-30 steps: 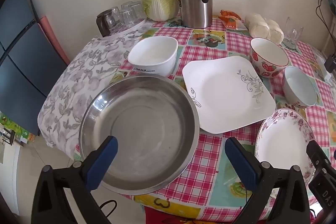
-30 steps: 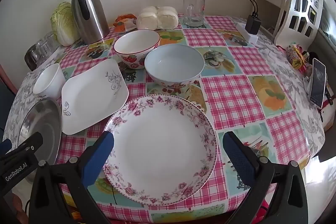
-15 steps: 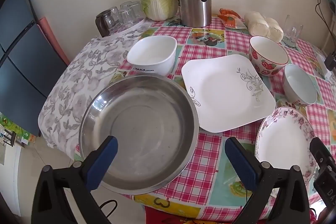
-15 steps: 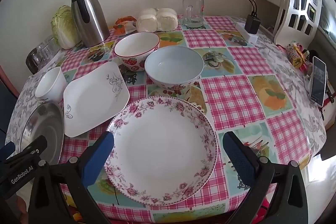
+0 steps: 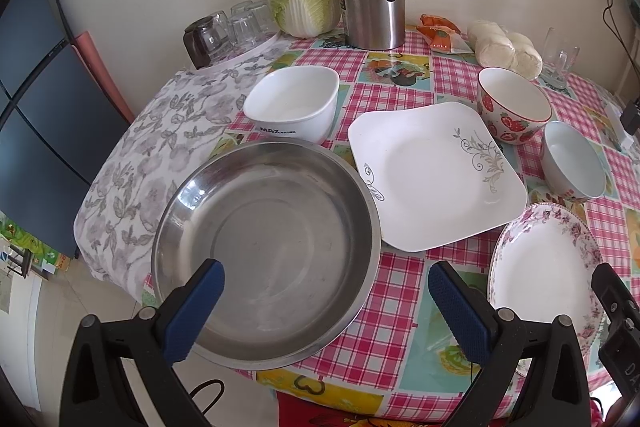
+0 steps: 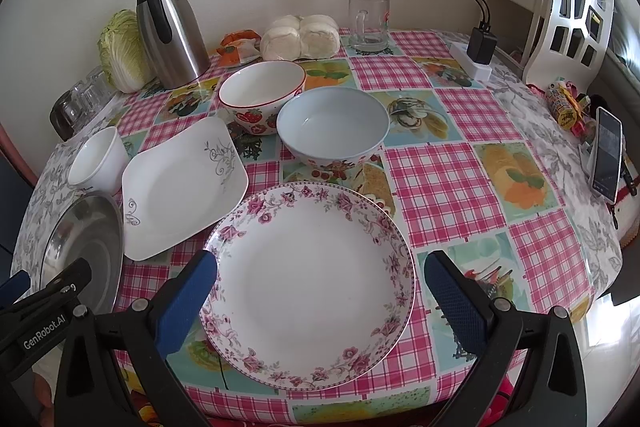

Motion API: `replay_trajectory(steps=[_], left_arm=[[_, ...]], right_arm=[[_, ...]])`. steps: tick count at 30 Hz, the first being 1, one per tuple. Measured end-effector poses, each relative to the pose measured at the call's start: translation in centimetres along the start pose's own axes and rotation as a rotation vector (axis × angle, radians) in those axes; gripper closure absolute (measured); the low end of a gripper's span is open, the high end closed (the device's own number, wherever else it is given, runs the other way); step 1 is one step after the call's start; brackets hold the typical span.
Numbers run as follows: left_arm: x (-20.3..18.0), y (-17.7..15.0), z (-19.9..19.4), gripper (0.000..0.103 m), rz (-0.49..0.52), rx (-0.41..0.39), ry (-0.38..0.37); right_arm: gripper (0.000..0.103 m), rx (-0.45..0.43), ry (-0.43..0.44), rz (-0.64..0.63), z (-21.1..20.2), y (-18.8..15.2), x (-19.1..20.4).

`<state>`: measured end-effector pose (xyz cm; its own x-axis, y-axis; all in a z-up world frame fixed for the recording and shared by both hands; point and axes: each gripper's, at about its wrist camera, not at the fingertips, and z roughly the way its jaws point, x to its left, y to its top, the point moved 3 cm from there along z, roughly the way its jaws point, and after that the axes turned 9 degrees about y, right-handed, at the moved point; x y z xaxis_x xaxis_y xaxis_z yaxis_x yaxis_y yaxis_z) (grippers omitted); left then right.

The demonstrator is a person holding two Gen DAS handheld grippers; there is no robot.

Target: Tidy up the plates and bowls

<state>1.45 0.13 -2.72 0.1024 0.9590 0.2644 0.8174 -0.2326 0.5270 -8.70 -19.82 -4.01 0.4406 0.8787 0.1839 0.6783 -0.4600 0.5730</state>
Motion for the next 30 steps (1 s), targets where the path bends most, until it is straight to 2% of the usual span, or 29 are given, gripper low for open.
replay_trajectory(steps=[30], left_arm=[[0.31,-0.42,0.16,0.000,0.001,0.016,0.006]], right_arm=[[0.000,0.009,0.003,-0.004,0.27,-0.39,0.10]])
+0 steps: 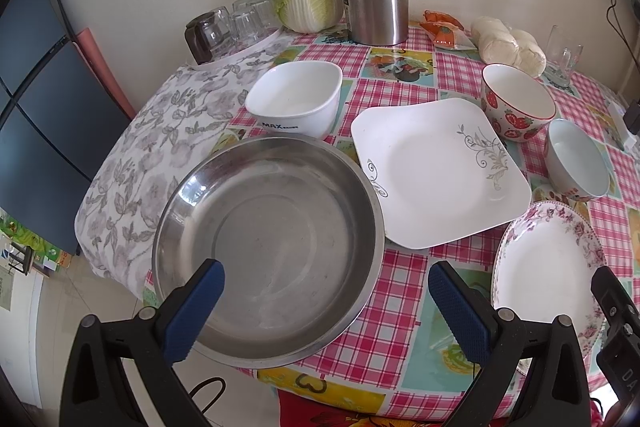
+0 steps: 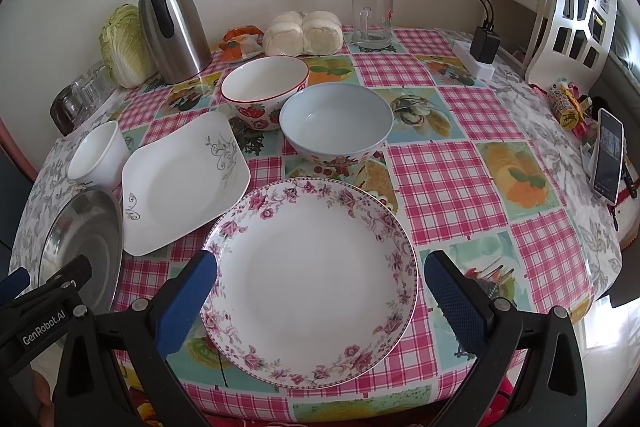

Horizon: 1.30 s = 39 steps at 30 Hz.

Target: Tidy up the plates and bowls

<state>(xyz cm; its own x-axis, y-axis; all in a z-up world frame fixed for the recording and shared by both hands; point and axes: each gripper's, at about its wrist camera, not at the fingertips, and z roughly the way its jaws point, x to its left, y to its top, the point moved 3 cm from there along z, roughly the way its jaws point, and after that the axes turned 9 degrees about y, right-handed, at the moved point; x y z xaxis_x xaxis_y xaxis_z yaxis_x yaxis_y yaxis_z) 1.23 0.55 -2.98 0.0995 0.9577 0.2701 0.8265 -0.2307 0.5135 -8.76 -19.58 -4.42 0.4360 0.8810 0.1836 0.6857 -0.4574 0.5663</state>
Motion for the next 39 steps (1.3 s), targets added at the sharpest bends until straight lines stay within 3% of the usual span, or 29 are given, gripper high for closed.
replay_trajectory(steps=[33,39], left_arm=[[0.4,0.2,0.4,0.000,-0.013,0.011,0.002],[2.6,0.6,0.6,0.000,-0.092,0.006,0.009]], right_arm=[[0.000,0.006,0.000,-0.009,0.4,-0.3,0.5],[0.000,0.010,0.036,-0.039,1.0,-0.3,2.0]])
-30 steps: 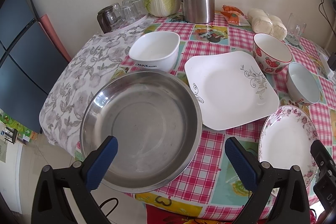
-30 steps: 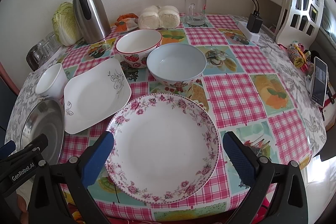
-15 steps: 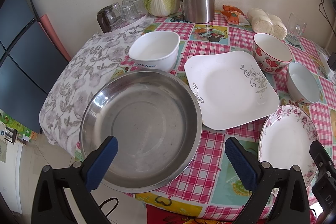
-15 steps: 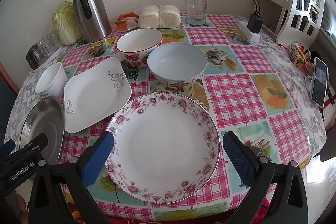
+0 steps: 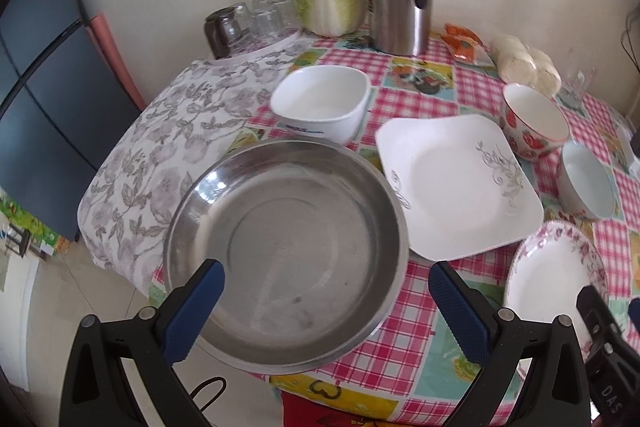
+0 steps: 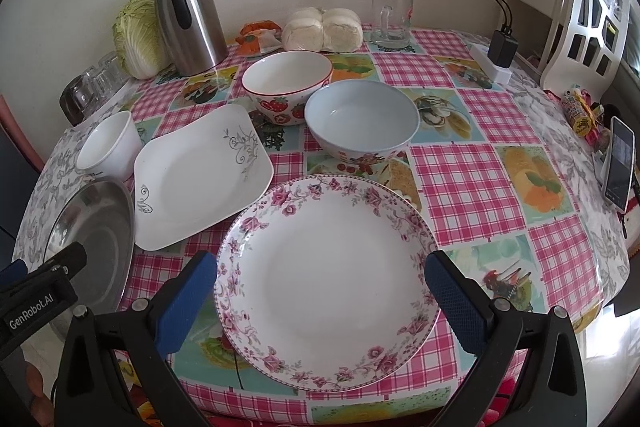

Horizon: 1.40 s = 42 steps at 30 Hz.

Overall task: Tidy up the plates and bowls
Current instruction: 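Close the left tool on the steel basin rim while the right tool closes beside it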

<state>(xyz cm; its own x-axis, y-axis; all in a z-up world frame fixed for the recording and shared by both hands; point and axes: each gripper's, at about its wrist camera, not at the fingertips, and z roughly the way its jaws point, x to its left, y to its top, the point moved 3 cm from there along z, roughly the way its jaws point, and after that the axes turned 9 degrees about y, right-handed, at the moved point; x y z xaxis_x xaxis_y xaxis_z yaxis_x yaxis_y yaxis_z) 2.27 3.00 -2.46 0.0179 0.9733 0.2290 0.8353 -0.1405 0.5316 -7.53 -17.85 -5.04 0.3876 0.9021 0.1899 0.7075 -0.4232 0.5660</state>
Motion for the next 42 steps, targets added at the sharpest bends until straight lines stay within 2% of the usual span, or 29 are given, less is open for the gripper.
replay_trajectory(steps=[7,10,15,21,28,31,35,38,42], left_arm=[[4.5,0.1,1.8,0.000,-0.170,0.043,0.019],[5.8,0.0,2.5,0.000,-0.203,0.053,0.033],[7.7,0.1,3.4,0.000,-0.260,0.054,0.014],[10.1,0.1,5.2,0.000,-0.340,0.063,0.020],[12.2,-0.1,6.9,0.000,-0.433,0.054,-0.024],[12.2,0.0,7.3,0.000,-0.433,0.027,-0.027],[11.9,0.0,8.4,0.000,-0.401,0.078,-0.062],[12.1,-0.1,8.9,0.000,-0.398,0.106,-0.043],[12.7,-0.6,9.6,0.001,-0.421,0.138,-0.034]], right_arm=[[0.000,0.027,0.047,-0.051,1.5,0.0,2.8],[0.000,0.048,0.074,-0.055,2.4,-0.1,3.7],[0.000,0.085,0.152,-0.039,3.8,-0.2,5.0],[0.000,0.121,0.245,-0.077,5.2,-0.4,7.4],[0.000,0.187,0.331,-0.124,7.0,-0.6,9.6],[0.000,0.215,0.356,-0.131,7.8,-0.8,10.2],[0.000,0.240,0.366,-0.153,8.2,-0.7,11.0],[0.000,0.280,0.399,-0.128,8.3,-0.9,11.4],[0.001,0.267,0.463,-0.112,7.9,-0.9,11.8]])
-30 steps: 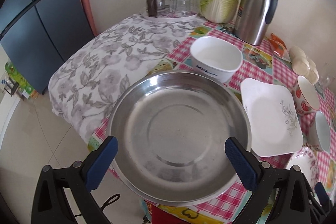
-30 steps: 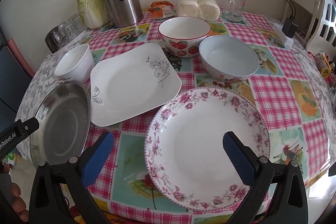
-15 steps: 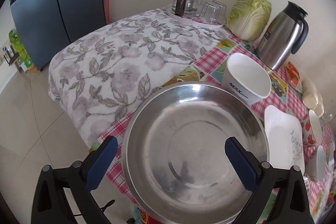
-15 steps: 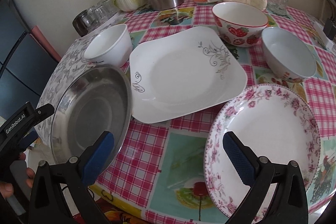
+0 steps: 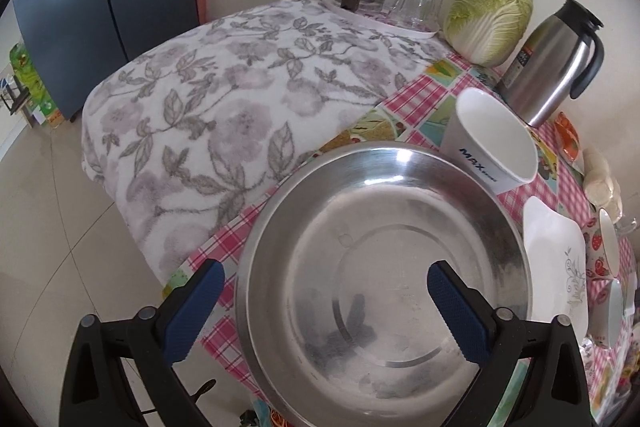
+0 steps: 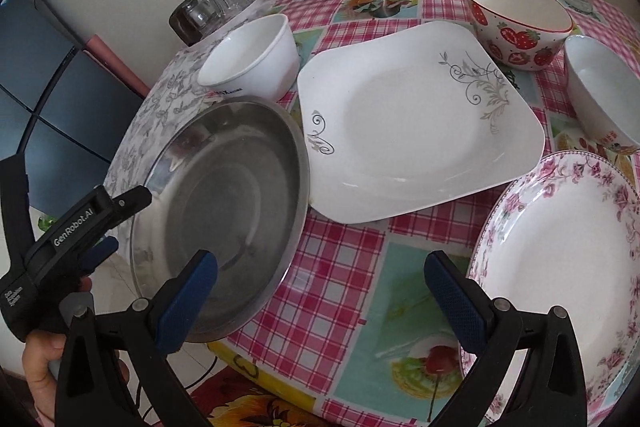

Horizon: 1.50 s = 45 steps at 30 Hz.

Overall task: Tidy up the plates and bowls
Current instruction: 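Close the left tool on the steel basin rim while the right tool closes beside it, then lift the steel basin with both tools and carry it across the table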

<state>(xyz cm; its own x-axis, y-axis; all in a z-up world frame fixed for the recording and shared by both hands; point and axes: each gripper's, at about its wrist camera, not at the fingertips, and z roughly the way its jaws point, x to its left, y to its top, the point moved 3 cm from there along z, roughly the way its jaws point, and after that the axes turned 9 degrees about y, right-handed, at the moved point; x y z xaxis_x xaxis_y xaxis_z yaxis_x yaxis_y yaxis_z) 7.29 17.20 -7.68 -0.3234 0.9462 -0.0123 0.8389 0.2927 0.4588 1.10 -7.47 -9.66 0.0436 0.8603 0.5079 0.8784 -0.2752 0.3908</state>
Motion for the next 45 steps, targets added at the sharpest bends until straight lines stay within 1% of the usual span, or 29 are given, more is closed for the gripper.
replay_trajectory(steps=[1,2,3,4,5,6,8,9,10,11,14,15,16,17,19,23,25,31,34,35,37,42,45], left_arm=[[0.1,0.0,0.2,0.002,-0.002,0.007,0.004],[0.2,-0.1,0.4,0.004,-0.002,0.012,0.006],[0.2,-0.2,0.6,0.008,-0.001,0.018,0.008],[0.2,-0.2,0.8,0.011,0.001,0.023,0.011],[0.2,-0.2,0.9,0.012,0.002,0.025,0.012],[0.2,-0.3,1.0,0.014,0.003,0.028,0.013],[0.5,-0.2,1.1,0.017,-0.006,0.036,0.016],[0.6,-0.2,1.2,0.019,-0.012,0.039,0.014],[0.8,-0.1,1.3,0.020,-0.018,0.043,0.012],[0.9,-0.1,1.4,0.021,-0.021,0.047,0.014],[1.2,-0.1,2.1,0.026,-0.027,0.067,0.017],[1.3,-0.1,2.3,0.030,-0.027,0.073,0.013],[1.3,-0.1,2.6,0.035,-0.025,0.080,0.016],[1.3,-0.1,2.8,0.037,-0.021,0.082,0.023],[1.3,0.0,3.2,0.043,-0.010,0.084,0.038],[1.5,0.1,4.1,0.051,0.005,0.088,0.064],[1.5,0.0,4.6,0.056,0.012,0.093,0.073],[1.2,0.1,4.9,0.056,0.048,0.058,0.101],[1.2,0.1,4.8,0.057,0.053,0.055,0.101],[1.2,0.1,4.8,0.058,0.057,0.057,0.101],[1.5,0.0,4.6,0.065,0.051,0.057,0.110],[1.5,-0.3,4.2,0.066,0.053,0.057,0.111],[1.6,-0.5,3.7,0.069,0.049,0.053,0.115]], right_arm=[[0.004,-0.005,0.009,-0.002,0.0,0.0,0.2],[0.010,-0.009,0.020,-0.005,0.0,-0.1,0.4],[0.013,-0.008,0.031,-0.010,0.0,-0.1,0.5],[0.021,-0.003,0.036,-0.017,0.1,-0.1,0.7],[0.030,0.004,0.037,-0.023,0.2,-0.2,0.9],[0.034,0.010,0.038,-0.028,0.4,-0.2,1.0],[0.047,0.020,0.049,-0.037,0.9,-0.2,1.2],[0.051,0.025,0.050,-0.040,1.0,-0.3,1.2],[0.058,0.028,0.049,-0.043,1.2,-0.3,1.2],[0.063,0.029,0.050,-0.046,1.3,-0.2,1.3],[0.070,0.033,0.048,-0.054,1.6,-0.2,1.3],[0.073,0.033,0.048,-0.056,1.7,-0.2,1.3],[0.078,0.033,0.050,-0.057,1.8,-0.2,1.4],[0.081,0.036,0.053,-0.058,1.9,-0.1,1.4],[0.084,0.040,0.051,-0.061,2.2,0.0,1.4],[0.088,0.051,0.046,-0.055,2.9,0.2,1.3],[0.088,0.055,0.046,-0.051,3.3,0.3,1.2],[0.088,0.068,0.048,-0.047,4.5,0.6,1.2],[0.088,0.073,0.048,-0.046,4.6,0.4,1.2],[0.088,0.074,0.042,-0.051,4.5,0.4,1.3],[0.088,0.078,0.032,-0.059,4.4,0.3,1.4],[0.088,0.077,0.038,-0.073,4.0,0.5,1.6],[0.087,0.062,0.045,-0.096,3.2,0.7,2.0]])
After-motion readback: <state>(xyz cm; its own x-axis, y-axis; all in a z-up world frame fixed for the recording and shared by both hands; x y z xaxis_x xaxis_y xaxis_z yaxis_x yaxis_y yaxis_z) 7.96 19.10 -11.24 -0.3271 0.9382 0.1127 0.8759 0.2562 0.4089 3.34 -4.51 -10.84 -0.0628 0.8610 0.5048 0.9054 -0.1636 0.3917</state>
